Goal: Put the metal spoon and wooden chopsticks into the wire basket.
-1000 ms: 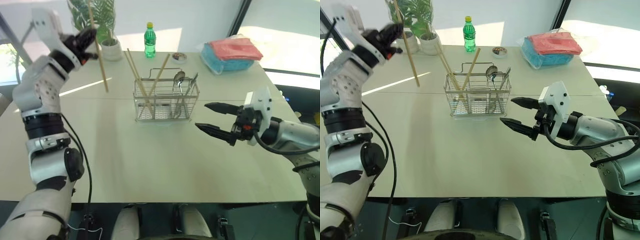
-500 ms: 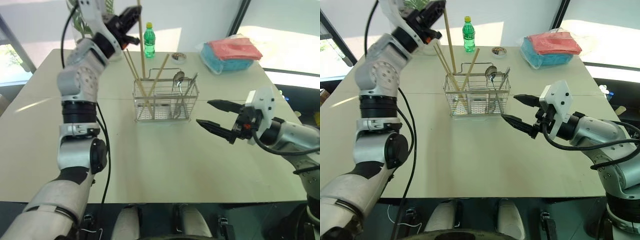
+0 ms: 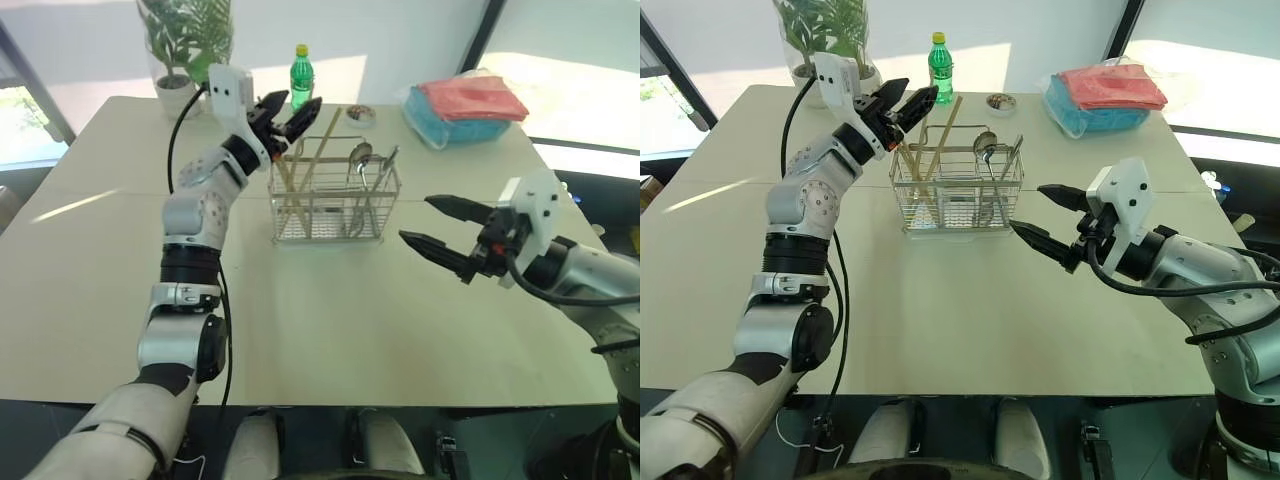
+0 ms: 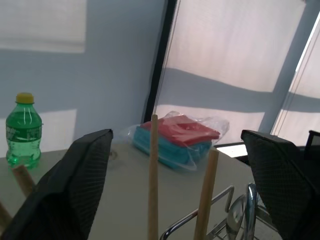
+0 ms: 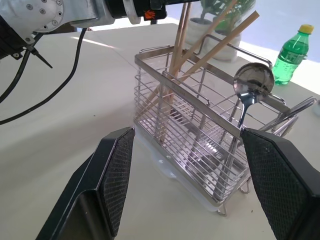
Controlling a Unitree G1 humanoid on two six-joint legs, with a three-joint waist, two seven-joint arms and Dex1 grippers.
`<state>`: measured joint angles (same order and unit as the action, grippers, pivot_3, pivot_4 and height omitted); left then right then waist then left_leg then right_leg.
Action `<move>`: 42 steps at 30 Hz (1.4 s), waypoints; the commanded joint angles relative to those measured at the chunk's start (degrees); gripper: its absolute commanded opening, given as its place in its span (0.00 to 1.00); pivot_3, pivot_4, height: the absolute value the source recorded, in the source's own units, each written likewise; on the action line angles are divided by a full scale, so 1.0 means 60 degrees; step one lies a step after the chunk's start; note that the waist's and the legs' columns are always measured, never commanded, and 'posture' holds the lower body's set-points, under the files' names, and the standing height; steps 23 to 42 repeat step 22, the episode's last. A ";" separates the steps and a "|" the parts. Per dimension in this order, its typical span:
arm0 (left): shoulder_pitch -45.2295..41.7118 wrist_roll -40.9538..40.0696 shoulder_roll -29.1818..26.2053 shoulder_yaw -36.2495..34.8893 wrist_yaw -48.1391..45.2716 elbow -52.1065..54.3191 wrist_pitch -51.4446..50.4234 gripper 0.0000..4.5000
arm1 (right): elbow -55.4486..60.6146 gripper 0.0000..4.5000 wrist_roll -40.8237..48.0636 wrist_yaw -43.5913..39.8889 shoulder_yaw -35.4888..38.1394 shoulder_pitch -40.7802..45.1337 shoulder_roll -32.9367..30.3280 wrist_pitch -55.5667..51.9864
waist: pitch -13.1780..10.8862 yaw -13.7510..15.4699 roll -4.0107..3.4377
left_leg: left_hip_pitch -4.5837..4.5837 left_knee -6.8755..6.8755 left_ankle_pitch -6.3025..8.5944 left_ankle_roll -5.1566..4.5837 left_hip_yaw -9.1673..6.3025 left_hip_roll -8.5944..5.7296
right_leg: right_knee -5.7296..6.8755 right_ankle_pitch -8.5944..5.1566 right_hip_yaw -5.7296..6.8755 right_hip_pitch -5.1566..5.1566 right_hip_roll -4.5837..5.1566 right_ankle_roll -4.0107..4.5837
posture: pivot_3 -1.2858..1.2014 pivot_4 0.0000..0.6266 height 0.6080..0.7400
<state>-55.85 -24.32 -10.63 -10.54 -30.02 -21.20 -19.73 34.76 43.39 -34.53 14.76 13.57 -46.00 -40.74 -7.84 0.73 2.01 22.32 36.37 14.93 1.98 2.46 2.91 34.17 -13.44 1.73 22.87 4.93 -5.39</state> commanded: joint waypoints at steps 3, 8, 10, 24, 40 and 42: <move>-0.0227 -0.0407 -0.0536 -0.0455 0.0436 0.1169 -0.0556 0.99 | -0.0500 0.78 -0.0360 -0.0231 -0.0030 0.0512 -0.0057 0.0408 | 0.0000 -0.0020 -0.0002 | -0.0007 -0.0003 0.0000 0.0000 -0.0002 0.0001 | 0.0004 0.0001 -0.0001 0.0000 -0.0003 -0.0001 | 0.52 0.24 0.87; 0.0529 -0.0494 -0.4045 -0.0149 -0.2691 0.2177 -0.1314 0.99 | -0.2260 0.78 -0.1551 -0.0761 -0.0615 0.1502 -0.0251 0.1280 | -0.0015 -0.0290 -0.0019 | -0.0003 -0.0020 0.0000 0.0000 -0.0002 0.0010 | 0.0010 0.0001 -0.0017 0.0033 -0.0029 0.0001 | 0.52 0.24 0.87; 0.1185 -0.0242 -0.5064 0.0157 -0.3673 0.2356 -0.1054 0.99 | -0.2809 0.78 -0.1863 -0.0995 -0.0702 0.1698 -0.0285 0.1564 | -0.0003 -0.0237 -0.0047 | -0.0016 -0.0038 0.0000 0.0000 -0.0004 0.0014 | 0.0017 -0.0001 -0.0014 0.0030 -0.0033 0.0003 | 0.52 0.24 0.87; 0.3974 -0.0050 -0.7238 0.0381 -0.5310 0.4044 -0.1408 0.99 | -0.3715 0.78 -0.2492 -0.2185 -0.1071 0.1933 -0.0192 0.2301 | -0.0013 -0.0002 -0.0069 | 0.0013 -0.0013 0.0000 0.0002 0.0006 0.0012 | -0.0003 -0.0023 -0.0020 0.0026 -0.0019 0.0043 | 0.52 0.24 0.87; 0.3974 -0.0050 -0.7238 0.0381 -0.5310 0.4044 -0.1408 0.99 | -0.3715 0.78 -0.2492 -0.2185 -0.1071 0.1933 -0.0192 0.2301 | -0.0013 -0.0002 -0.0069 | 0.0013 -0.0013 0.0000 0.0002 0.0006 0.0012 | -0.0003 -0.0023 -0.0020 0.0026 -0.0019 0.0043 | 0.52 0.24 0.87; 0.3974 -0.0050 -0.7238 0.0381 -0.5310 0.4044 -0.1408 0.99 | -0.3715 0.78 -0.2492 -0.2185 -0.1071 0.1933 -0.0192 0.2301 | -0.0013 -0.0002 -0.0069 | 0.0013 -0.0013 0.0000 0.0002 0.0006 0.0012 | -0.0003 -0.0023 -0.0020 0.0026 -0.0019 0.0043 | 0.52 0.24 0.87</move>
